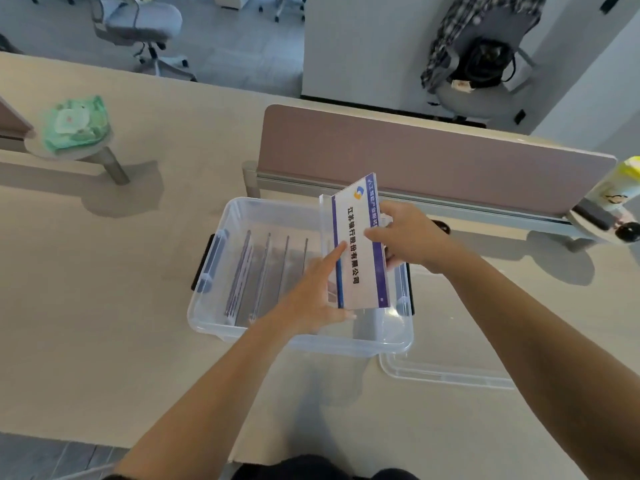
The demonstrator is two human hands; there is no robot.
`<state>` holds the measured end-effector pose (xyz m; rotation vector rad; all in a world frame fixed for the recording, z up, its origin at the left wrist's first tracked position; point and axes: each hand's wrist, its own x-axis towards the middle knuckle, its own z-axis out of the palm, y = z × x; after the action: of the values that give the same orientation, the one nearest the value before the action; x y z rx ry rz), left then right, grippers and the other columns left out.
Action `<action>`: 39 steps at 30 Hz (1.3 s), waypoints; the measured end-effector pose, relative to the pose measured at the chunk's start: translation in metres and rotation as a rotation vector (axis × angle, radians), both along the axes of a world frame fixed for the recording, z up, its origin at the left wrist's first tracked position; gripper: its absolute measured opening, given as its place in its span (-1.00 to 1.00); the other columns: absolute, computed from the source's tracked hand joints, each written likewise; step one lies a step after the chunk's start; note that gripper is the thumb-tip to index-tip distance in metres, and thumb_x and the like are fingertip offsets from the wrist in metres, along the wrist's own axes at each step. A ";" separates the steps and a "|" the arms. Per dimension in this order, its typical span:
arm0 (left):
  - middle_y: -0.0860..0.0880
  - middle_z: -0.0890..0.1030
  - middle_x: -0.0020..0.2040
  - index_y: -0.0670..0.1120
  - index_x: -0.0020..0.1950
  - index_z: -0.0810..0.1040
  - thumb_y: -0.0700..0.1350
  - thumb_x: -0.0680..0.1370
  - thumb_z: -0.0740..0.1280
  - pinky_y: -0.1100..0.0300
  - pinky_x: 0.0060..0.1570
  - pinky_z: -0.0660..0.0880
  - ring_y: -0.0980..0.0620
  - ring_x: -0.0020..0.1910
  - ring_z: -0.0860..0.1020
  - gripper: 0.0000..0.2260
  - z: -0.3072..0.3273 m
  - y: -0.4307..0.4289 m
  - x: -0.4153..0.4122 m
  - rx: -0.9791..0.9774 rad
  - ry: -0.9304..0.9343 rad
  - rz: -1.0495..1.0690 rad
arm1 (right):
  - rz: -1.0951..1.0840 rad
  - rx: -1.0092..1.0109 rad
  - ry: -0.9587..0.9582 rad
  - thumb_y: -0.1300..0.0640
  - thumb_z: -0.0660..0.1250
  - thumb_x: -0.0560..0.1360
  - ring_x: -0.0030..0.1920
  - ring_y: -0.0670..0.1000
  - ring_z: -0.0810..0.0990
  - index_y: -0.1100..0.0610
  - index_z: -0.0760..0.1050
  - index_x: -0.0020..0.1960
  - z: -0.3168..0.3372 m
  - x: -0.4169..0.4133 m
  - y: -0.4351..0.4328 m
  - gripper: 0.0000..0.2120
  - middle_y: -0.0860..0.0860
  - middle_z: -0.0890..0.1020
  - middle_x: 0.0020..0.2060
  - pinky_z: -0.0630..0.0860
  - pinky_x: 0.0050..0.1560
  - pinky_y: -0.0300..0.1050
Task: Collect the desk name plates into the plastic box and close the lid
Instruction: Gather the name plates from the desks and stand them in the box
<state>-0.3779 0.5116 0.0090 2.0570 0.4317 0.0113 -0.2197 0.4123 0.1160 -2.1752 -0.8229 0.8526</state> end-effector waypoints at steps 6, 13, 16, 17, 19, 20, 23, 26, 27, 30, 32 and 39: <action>0.12 0.22 0.52 0.21 0.55 0.08 0.15 0.36 0.54 -0.03 0.39 0.33 0.07 0.46 0.27 -0.10 -0.012 0.051 -0.023 0.124 0.105 -0.023 | -0.124 -0.099 -0.007 0.20 0.32 0.58 -0.11 0.02 0.72 -0.01 0.45 0.19 -0.027 -0.005 -0.001 -0.77 0.00 0.67 0.00 0.69 -0.19 -0.02; -0.05 0.36 0.37 0.10 0.43 0.40 0.18 0.48 0.41 -0.07 0.41 0.23 -0.13 0.40 0.27 -0.46 -0.029 0.130 -0.052 0.532 0.099 0.033 | -0.280 -0.273 -0.027 0.23 0.28 0.51 -0.26 0.11 0.73 0.01 0.47 0.12 -0.078 -0.008 0.007 -0.78 0.07 0.69 -0.09 0.70 -0.25 0.06; -0.10 0.24 0.45 0.09 0.45 0.36 0.16 0.47 0.42 -0.10 0.43 0.20 -0.21 0.46 0.15 -0.41 -0.041 0.141 -0.057 0.615 0.173 0.080 | -0.265 -0.361 -0.096 0.21 0.25 0.48 -0.18 0.15 0.72 0.13 0.49 0.10 -0.103 -0.010 0.017 -0.80 0.13 0.68 -0.08 0.68 -0.13 0.15; -0.12 0.22 0.48 0.07 0.45 0.36 0.14 0.47 0.43 -0.11 0.43 0.19 -0.22 0.46 0.12 -0.41 -0.044 0.142 -0.058 0.645 0.171 0.084 | -0.247 -0.395 -0.123 0.21 0.26 0.48 -0.13 0.17 0.70 0.16 0.49 0.10 -0.112 -0.009 0.020 -0.80 0.15 0.66 -0.05 0.67 -0.08 0.16; -0.16 0.24 0.48 0.01 0.42 0.42 0.07 0.44 0.48 -0.15 0.40 0.22 -0.27 0.44 0.16 -0.41 -0.049 0.143 -0.060 0.714 0.115 0.113 | -0.215 -0.440 -0.143 0.20 0.26 0.48 -0.12 0.17 0.67 0.17 0.48 0.08 -0.129 -0.007 0.025 -0.83 0.15 0.64 -0.05 0.67 -0.07 0.15; -0.19 0.27 0.47 -0.01 0.41 0.44 0.05 0.41 0.50 -0.17 0.38 0.24 -0.30 0.41 0.20 -0.41 -0.052 0.145 -0.061 0.749 0.095 0.141 | -0.205 -0.455 -0.143 0.20 0.26 0.48 -0.13 0.16 0.66 0.17 0.47 0.07 -0.137 -0.005 0.027 -0.83 0.15 0.64 -0.06 0.68 -0.09 0.14; -0.20 0.17 0.51 0.00 0.45 0.36 0.13 0.43 0.45 -0.15 0.35 0.29 -0.30 0.41 0.21 -0.36 -0.060 0.151 -0.065 0.771 0.186 0.202 | -0.185 -0.492 -0.155 0.22 0.25 0.49 -0.20 0.12 0.64 0.18 0.46 0.06 -0.150 -0.003 0.030 -0.84 0.15 0.61 -0.08 0.67 -0.21 0.03; -0.12 0.02 0.54 0.03 0.48 0.23 0.26 0.47 0.33 -0.07 0.21 0.44 -0.24 0.37 0.27 -0.34 -0.062 0.149 -0.062 0.767 0.322 0.235 | -0.173 -0.524 -0.178 0.23 0.25 0.49 -0.26 0.06 0.59 0.17 0.45 0.09 -0.163 0.000 0.028 -0.82 0.16 0.61 -0.04 0.60 -0.34 -0.11; -0.11 0.01 0.54 0.02 0.48 0.22 0.29 0.47 0.30 -0.06 0.17 0.47 -0.23 0.35 0.30 -0.33 -0.061 0.147 -0.061 0.784 0.334 0.233 | -0.169 -0.527 -0.167 0.21 0.26 0.50 -0.25 0.07 0.62 0.16 0.45 0.14 -0.167 0.002 0.026 -0.78 0.15 0.61 -0.01 0.64 -0.29 -0.06; -0.12 0.01 0.54 0.02 0.48 0.19 0.30 0.47 0.31 -0.05 0.12 0.49 -0.22 0.34 0.32 -0.30 -0.059 0.145 -0.058 0.788 0.341 0.237 | -0.123 -0.513 -0.107 0.10 0.30 0.54 -0.22 0.10 0.69 0.07 0.27 0.45 -0.175 0.006 0.022 -0.49 0.17 0.59 0.12 0.68 -0.11 0.07; -0.15 0.00 0.55 0.04 0.49 0.17 0.29 0.46 0.33 -0.05 0.08 0.51 -0.23 0.38 0.30 -0.29 -0.058 0.145 -0.059 0.776 0.349 0.258 | -0.057 -0.479 -0.079 0.04 0.37 0.53 -0.16 0.11 0.67 -0.01 0.03 0.59 -0.171 0.008 0.018 -0.25 0.18 0.59 0.11 0.65 -0.03 0.06; -0.14 0.00 0.56 0.04 0.49 0.20 0.24 0.48 0.34 -0.08 0.06 0.53 -0.23 0.42 0.28 -0.33 -0.056 0.145 -0.058 0.751 0.366 0.290 | 0.295 -0.556 -0.008 -0.02 0.53 0.44 0.29 0.17 0.54 -0.07 -0.31 0.61 -0.150 0.012 0.009 0.13 0.11 0.51 0.38 0.46 0.28 0.03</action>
<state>-0.4363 0.6570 -0.0466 2.7189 1.0790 -0.0341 -0.2075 0.4208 -0.0341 -2.5638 -1.0187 1.3508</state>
